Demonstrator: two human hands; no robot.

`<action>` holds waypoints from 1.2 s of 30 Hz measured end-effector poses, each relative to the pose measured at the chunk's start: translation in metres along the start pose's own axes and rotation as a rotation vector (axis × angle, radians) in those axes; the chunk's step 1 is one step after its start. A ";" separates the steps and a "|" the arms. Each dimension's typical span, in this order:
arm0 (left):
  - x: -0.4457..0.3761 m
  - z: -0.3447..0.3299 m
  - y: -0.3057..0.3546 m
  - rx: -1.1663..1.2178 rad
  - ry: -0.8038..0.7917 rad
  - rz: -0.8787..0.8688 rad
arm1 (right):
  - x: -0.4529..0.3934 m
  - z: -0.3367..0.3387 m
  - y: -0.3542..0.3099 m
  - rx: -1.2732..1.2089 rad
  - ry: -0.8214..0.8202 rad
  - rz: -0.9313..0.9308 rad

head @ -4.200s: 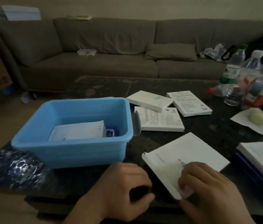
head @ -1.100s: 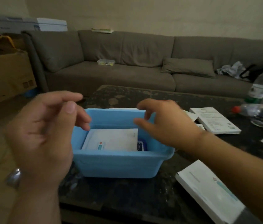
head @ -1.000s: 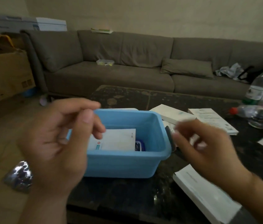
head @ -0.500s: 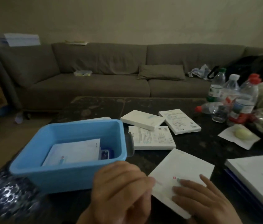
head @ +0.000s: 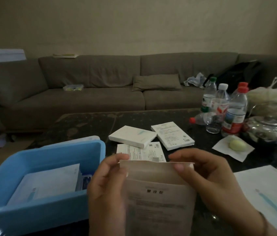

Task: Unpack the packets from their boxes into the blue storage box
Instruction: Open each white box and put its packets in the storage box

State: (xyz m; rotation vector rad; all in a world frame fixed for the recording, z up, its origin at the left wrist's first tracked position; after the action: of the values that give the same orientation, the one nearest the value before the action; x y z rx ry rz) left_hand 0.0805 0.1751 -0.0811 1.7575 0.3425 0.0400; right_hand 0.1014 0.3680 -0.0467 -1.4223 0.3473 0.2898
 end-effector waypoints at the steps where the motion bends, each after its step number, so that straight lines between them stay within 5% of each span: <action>1: 0.000 0.000 0.002 0.002 0.034 -0.037 | 0.001 -0.002 -0.002 0.041 0.003 0.062; 5: 0.002 0.000 0.011 0.007 0.055 -0.205 | 0.005 -0.006 -0.011 0.223 0.034 0.234; 19: -0.003 0.001 0.002 -0.048 -0.139 -0.366 | 0.006 -0.008 -0.003 0.003 -0.101 -0.054; 24: -0.001 -0.004 0.005 -0.171 -0.201 -0.483 | 0.007 -0.009 -0.010 0.127 -0.117 0.134; 28: -0.005 -0.005 -0.004 -0.079 -0.303 -0.347 | 0.008 -0.013 -0.018 0.273 -0.136 0.326; 36: 0.001 -0.008 -0.012 -0.107 -0.402 -0.319 | 0.012 -0.015 -0.019 0.440 -0.018 0.269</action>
State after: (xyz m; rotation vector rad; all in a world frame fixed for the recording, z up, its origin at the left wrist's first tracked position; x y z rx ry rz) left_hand 0.0769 0.1846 -0.0911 1.5437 0.3141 -0.5085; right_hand 0.1191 0.3501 -0.0361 -0.9394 0.5526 0.4164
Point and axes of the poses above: each hand's wrist, its own x-axis away from the middle knuckle, its own z-axis out of the back of the hand, y = z × x, the point moved 7 cm from there along -x, towards the middle knuckle, and after that the axes turned 8 degrees about -x, right-handed, at the moved point
